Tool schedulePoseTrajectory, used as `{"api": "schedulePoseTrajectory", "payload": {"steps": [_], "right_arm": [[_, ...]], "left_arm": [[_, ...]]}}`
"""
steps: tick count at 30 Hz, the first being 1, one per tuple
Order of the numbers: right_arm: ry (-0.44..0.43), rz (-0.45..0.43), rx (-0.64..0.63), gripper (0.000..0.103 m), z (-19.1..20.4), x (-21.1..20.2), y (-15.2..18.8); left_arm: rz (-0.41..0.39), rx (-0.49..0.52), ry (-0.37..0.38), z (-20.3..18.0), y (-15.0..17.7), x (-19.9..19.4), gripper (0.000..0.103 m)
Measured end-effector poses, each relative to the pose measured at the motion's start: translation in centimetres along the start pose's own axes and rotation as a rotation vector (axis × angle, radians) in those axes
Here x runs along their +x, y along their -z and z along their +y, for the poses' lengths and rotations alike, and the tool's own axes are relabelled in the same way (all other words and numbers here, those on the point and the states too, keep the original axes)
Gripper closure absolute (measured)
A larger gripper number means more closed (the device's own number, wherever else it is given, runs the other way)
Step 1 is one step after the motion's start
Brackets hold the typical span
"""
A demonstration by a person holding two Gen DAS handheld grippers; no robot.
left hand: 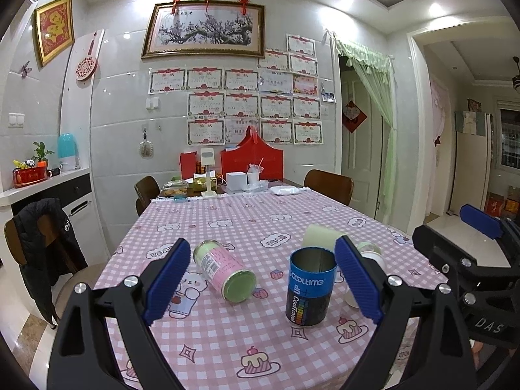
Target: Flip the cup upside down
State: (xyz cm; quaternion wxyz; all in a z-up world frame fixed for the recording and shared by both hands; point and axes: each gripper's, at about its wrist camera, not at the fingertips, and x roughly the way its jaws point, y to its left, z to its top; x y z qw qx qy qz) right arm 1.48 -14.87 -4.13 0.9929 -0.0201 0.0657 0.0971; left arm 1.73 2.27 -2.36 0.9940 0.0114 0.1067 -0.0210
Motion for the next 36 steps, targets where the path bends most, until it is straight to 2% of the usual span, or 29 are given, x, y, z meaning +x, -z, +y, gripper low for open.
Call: {"api": "schedulePoseTrajectory", "payload": {"steps": [36], "right_arm": [[0.009,-0.01,-0.001,0.008,-0.03,-0.21,0.06]], "left_arm": [[-0.037,0.022,-0.032,-0.01,-0.11,0.06,0.014]]}}
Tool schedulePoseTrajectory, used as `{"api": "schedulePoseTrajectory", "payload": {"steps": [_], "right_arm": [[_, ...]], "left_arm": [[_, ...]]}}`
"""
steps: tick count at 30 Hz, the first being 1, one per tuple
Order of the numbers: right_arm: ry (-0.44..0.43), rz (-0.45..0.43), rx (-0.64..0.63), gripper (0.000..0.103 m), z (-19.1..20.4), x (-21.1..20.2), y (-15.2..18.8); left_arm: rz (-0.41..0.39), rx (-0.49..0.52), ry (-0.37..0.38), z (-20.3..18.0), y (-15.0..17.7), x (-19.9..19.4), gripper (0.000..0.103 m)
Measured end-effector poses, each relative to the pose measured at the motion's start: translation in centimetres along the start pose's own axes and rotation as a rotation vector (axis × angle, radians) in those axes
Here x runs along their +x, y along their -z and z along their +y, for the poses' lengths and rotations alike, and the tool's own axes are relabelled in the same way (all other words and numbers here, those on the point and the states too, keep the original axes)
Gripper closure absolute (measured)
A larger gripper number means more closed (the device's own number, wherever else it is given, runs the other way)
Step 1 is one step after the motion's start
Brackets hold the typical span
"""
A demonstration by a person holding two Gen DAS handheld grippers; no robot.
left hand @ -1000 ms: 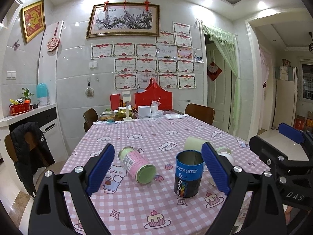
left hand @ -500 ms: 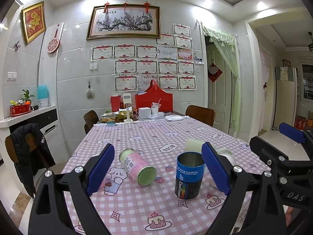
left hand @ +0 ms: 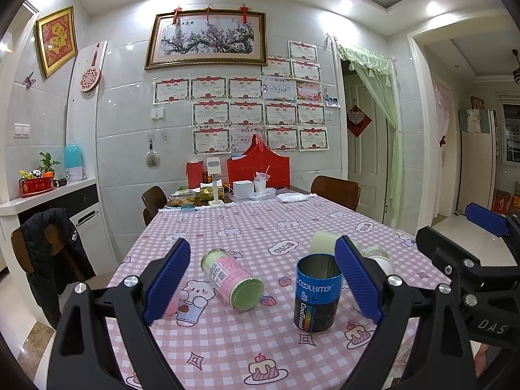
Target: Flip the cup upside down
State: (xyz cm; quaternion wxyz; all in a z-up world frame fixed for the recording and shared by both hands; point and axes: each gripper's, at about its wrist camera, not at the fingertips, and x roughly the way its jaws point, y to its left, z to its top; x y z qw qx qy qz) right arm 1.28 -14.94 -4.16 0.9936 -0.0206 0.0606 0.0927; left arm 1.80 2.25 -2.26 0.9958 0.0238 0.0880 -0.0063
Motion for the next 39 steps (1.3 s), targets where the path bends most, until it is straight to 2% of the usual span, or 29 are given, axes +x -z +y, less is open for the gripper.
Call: {"api": "schedulePoseTrajectory", "payload": {"steps": [39], "right_arm": [[0.0,0.011,0.001,0.008,-0.25,0.28,0.31]], "left_arm": [[0.009,0.006,-0.007,-0.05,0.04,-0.37,0.014]]}}
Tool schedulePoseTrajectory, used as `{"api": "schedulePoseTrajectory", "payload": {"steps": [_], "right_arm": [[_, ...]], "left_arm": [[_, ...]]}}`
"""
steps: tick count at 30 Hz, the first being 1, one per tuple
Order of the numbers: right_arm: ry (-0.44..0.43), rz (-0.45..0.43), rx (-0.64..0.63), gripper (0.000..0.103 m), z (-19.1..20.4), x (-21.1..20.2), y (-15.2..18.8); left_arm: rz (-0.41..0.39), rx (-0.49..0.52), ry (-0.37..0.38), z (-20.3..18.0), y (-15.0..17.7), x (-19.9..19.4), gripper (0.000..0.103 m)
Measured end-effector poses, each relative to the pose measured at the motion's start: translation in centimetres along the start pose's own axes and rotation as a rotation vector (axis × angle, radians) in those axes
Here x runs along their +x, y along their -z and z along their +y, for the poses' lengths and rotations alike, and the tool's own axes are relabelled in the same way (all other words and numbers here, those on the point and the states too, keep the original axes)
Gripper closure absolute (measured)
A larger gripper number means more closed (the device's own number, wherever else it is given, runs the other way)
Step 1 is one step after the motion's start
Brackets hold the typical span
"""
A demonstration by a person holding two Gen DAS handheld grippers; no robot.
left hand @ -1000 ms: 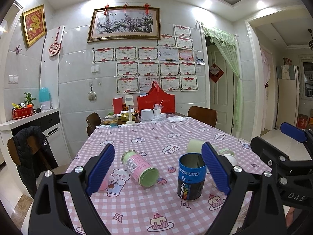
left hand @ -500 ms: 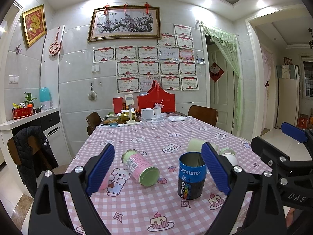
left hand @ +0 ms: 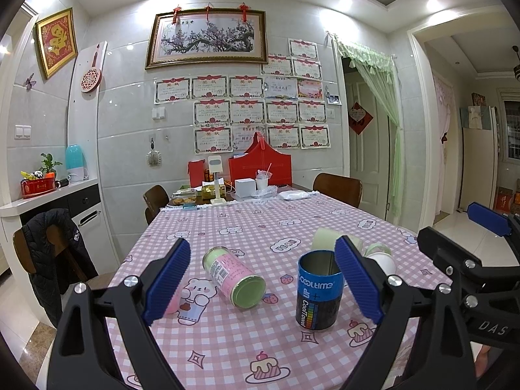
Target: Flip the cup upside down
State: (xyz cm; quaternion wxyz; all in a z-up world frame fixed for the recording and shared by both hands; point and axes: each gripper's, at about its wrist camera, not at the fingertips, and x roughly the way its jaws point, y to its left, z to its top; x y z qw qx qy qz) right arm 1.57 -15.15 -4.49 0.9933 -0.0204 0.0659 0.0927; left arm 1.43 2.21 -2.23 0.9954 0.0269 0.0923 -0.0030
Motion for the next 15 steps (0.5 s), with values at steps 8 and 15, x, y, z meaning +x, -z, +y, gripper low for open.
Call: {"api": "schedulePoseTrajectory", "payload": {"steps": [8,15], "right_arm": [[0.002,0.005,0.0,0.008,-0.11,0.17,0.34],[0.003,0.004,0.0,0.008,-0.12,0.17,0.31]], "left_arm": [[0.004,0.001,-0.001,0.1,0.03,0.05,0.014],[0.005,0.001,-0.001,-0.01,0.09,0.13,0.014]]}}
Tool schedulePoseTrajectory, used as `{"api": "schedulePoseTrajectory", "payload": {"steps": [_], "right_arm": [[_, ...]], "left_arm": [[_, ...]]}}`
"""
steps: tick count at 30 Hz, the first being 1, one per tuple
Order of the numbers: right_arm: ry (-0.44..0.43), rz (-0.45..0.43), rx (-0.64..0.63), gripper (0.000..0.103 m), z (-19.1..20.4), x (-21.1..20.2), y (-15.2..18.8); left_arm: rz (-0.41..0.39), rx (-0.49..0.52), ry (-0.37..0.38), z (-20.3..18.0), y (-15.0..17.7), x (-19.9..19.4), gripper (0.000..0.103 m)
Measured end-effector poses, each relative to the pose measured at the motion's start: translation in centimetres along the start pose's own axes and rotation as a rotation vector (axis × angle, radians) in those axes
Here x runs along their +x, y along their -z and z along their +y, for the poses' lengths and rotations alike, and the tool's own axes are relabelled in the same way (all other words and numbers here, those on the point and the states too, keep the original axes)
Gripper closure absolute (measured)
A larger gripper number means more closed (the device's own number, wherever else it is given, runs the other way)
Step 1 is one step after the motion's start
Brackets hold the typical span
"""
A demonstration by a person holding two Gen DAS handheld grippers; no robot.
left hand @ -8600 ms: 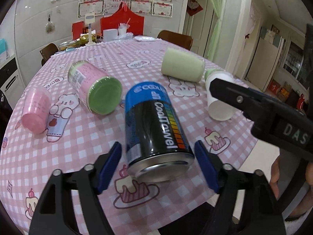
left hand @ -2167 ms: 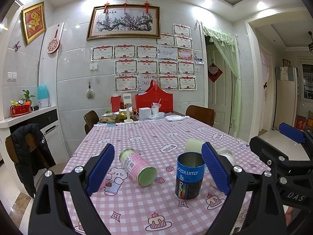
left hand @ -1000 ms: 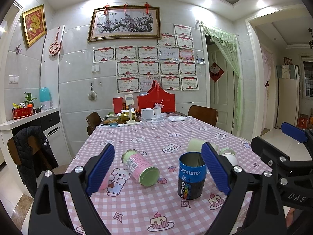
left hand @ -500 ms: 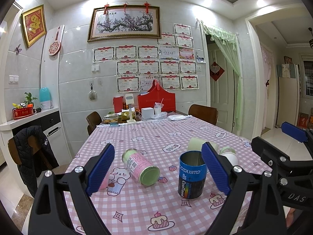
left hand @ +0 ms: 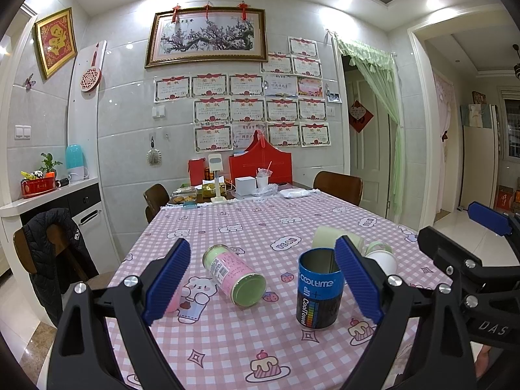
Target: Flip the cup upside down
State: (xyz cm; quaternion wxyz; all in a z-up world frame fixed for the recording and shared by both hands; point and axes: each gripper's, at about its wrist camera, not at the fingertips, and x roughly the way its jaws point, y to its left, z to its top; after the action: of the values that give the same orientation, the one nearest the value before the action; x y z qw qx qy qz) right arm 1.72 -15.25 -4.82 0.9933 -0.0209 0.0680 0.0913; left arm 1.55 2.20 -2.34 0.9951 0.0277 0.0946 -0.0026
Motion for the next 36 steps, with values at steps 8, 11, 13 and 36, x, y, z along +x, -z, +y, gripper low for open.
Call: {"api": "schedulePoseTrajectory", "payload": {"steps": [8,11,13,36], "right_arm": [[0.0,0.005,-0.001,0.008,0.0,0.2,0.2],[0.003,0.01,-0.003,0.008,0.0,0.4,0.3],[0.003,0.016,-0.004,0.008,0.0,0.5,0.4],[0.015,0.067,-0.018,0.008,0.4,3.5,1.2]], "left_arm": [[0.006,0.002,-0.002,0.1,0.3,0.2,0.014],[0.013,0.004,-0.005,0.3,0.5,0.4,0.014],[0.02,0.006,-0.008,0.4,0.7,0.6,0.014],[0.077,0.003,-0.023,0.3,1.7,3.8,0.014]]}}
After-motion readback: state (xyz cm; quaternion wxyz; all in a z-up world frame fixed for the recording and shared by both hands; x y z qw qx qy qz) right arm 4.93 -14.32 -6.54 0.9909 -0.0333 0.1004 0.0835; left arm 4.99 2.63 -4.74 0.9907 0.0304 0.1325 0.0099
